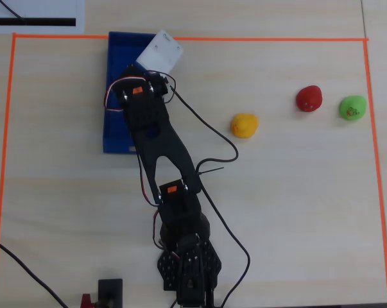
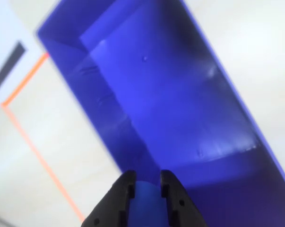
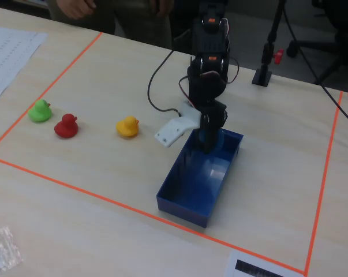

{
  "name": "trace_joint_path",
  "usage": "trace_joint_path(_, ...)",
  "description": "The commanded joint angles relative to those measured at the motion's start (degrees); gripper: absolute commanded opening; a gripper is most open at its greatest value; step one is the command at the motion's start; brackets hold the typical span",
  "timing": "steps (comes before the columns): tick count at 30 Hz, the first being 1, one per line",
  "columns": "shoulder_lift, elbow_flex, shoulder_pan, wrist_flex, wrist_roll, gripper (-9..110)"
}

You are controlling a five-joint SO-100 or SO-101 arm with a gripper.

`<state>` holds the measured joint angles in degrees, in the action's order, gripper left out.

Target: Grasp blue duck and put it into box.

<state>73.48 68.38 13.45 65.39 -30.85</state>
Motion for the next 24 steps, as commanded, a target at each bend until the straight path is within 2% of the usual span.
trace_joint_path(1, -3.16, -2.72, -2.46, -3.6, -0.18, 6)
trace_joint_path(3, -4.66, -1.67, -2.11, -3.16, -0.62, 17)
trace_joint_path(5, -5.54, -0.88, -1.58, -1.93, -2.46, 33)
trace_joint_path(6, -5.63, -0.62, -1.67, -1.49, -3.25, 36)
trace_joint_path(8, -3.6, 1.14, -2.55, -1.23, -3.96, 32)
trace_joint_path(12, 12.3, 16.35, -5.36, -5.8, -6.24, 2)
trace_joint_path(13, 18.19, 21.8, -6.33, -7.38, -7.65, 0)
trace_joint_path(24, 83.94, 71.54, -21.01, -10.72, -28.74, 0)
